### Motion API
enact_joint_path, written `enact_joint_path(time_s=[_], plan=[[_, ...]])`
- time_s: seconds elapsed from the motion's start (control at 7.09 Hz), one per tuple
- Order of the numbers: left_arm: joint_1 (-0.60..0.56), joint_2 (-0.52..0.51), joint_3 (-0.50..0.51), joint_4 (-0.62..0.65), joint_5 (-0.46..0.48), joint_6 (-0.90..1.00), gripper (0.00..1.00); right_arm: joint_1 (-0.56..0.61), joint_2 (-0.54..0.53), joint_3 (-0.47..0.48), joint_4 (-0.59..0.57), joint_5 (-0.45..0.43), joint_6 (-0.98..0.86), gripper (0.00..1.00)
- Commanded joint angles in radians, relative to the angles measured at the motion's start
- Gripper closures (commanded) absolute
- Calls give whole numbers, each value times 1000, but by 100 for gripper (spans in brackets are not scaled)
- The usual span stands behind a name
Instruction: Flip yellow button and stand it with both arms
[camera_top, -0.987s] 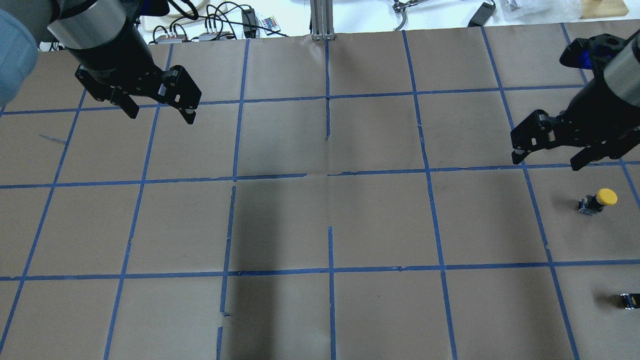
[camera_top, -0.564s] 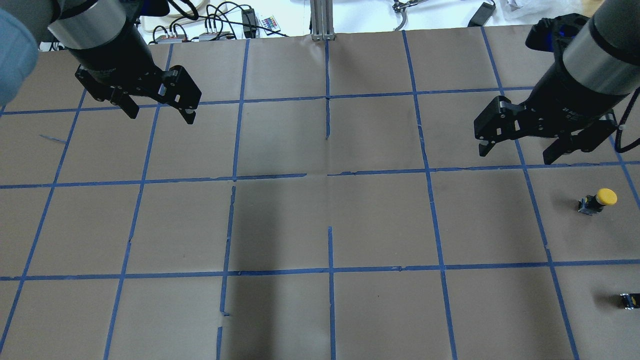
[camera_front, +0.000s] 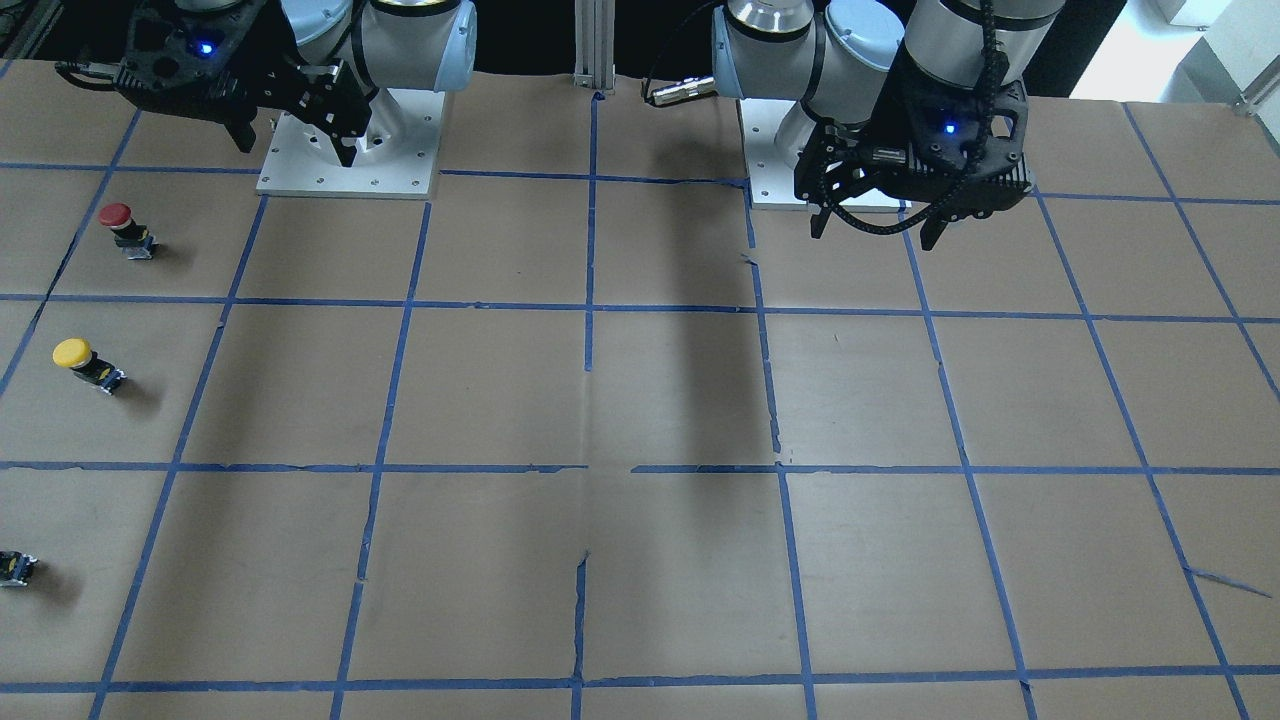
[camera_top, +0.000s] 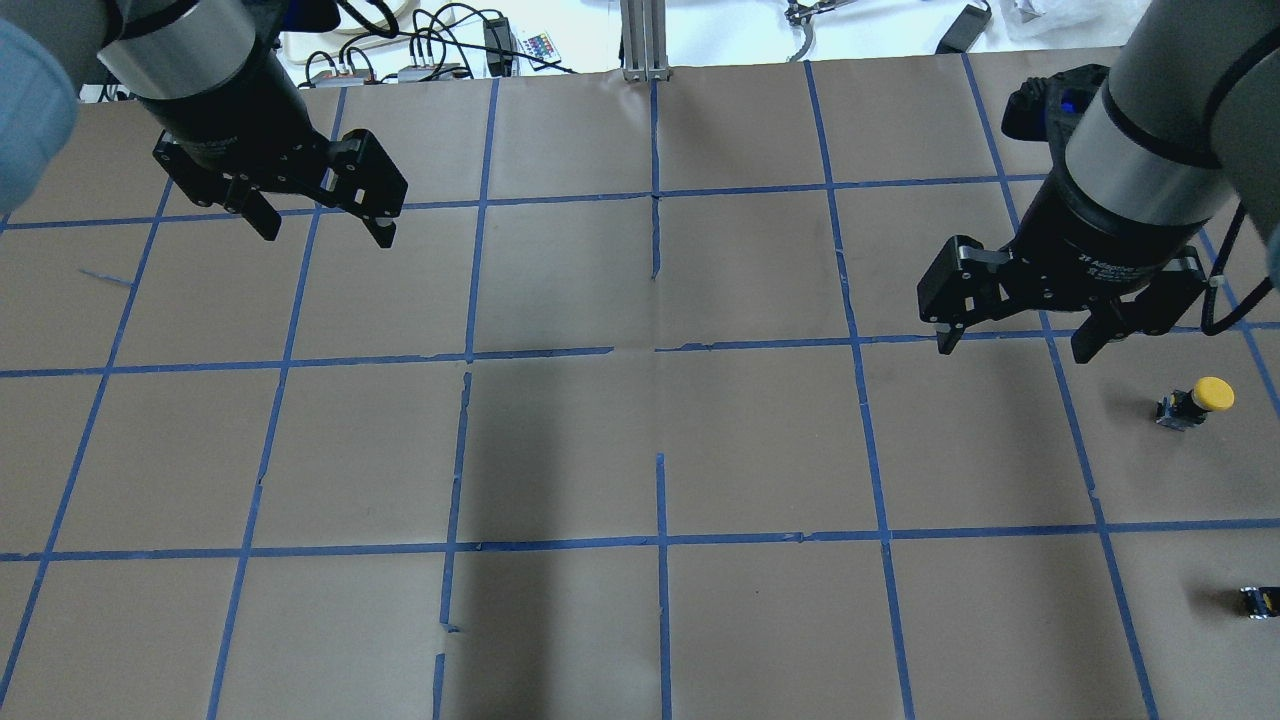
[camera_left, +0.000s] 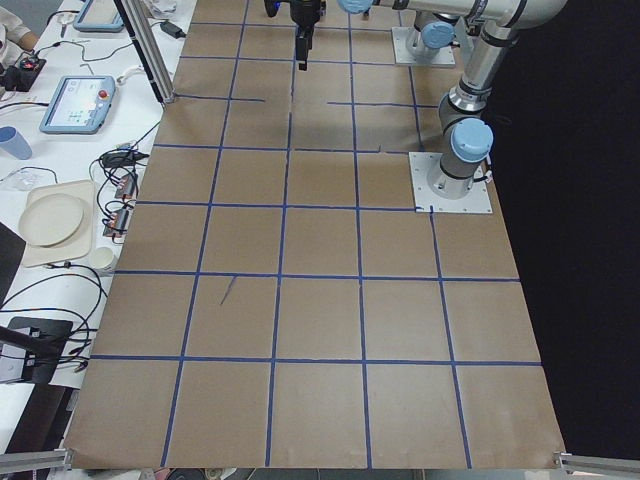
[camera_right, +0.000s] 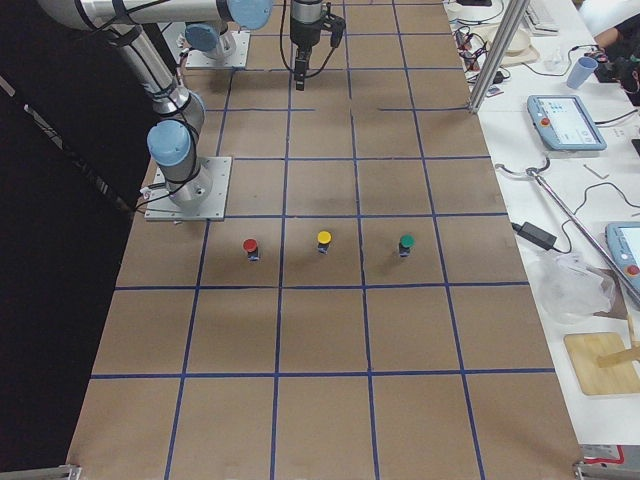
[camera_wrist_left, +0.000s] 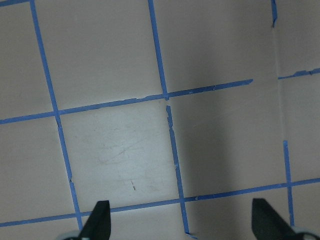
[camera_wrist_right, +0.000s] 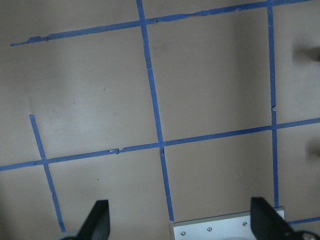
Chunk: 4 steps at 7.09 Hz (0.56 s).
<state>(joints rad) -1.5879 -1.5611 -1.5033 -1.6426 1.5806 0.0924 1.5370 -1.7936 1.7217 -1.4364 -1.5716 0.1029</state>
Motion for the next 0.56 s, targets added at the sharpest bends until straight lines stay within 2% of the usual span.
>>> enact_joint_path(time_s=[0.0,0.42], plan=[[-3,-5,0,-13,-1,-16,0,6,6,-31,10,59,0,0],[-3,-4,0,-13,-1,-11,0,11,32,-17,13,54,3,0]])
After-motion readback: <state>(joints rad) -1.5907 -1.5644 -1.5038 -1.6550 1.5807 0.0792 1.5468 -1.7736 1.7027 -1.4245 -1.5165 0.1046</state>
